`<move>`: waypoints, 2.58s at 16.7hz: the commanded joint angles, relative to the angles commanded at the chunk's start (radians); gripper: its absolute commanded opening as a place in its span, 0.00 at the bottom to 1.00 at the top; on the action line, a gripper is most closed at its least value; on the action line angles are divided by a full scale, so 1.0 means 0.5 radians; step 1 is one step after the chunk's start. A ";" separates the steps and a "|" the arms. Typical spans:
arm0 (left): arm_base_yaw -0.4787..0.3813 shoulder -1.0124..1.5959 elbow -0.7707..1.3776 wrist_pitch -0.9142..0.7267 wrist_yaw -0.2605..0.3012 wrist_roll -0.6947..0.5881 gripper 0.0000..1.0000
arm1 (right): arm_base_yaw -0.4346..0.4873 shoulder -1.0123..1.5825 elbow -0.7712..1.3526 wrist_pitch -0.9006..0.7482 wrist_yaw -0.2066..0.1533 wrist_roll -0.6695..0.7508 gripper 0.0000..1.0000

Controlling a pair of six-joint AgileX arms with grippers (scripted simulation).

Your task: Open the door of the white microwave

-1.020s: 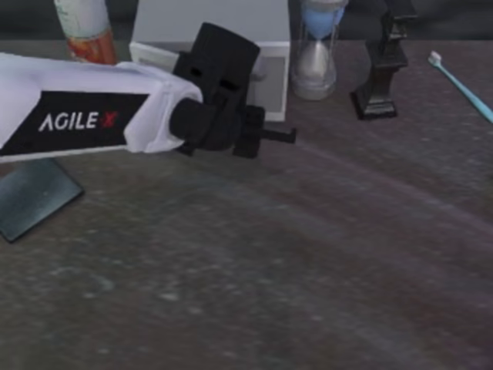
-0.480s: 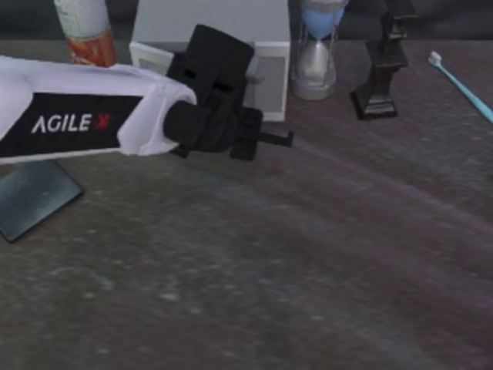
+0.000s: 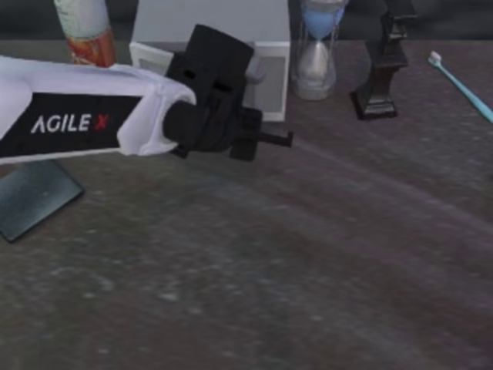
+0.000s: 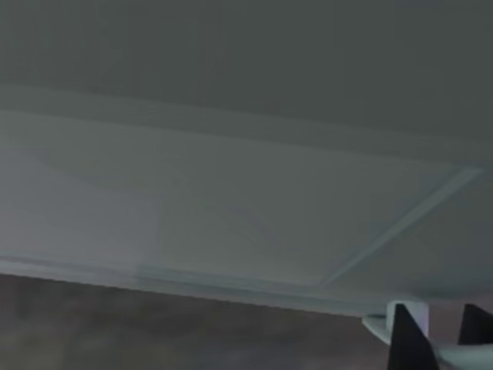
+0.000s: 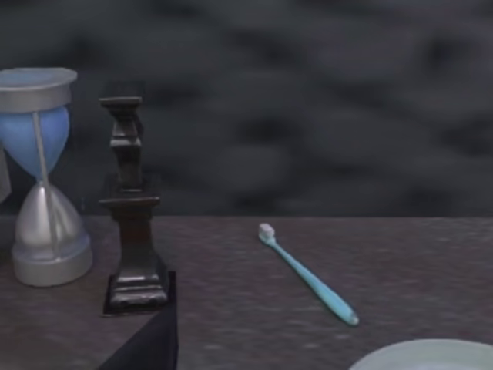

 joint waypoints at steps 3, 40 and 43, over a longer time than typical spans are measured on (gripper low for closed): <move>0.000 0.000 0.000 0.000 0.000 0.000 0.00 | 0.000 0.000 0.000 0.000 0.000 0.000 1.00; 0.047 -0.091 -0.135 0.060 0.132 0.157 0.00 | 0.000 0.000 0.000 0.000 0.000 0.000 1.00; 0.047 -0.091 -0.135 0.060 0.132 0.157 0.00 | 0.000 0.000 0.000 0.000 0.000 0.000 1.00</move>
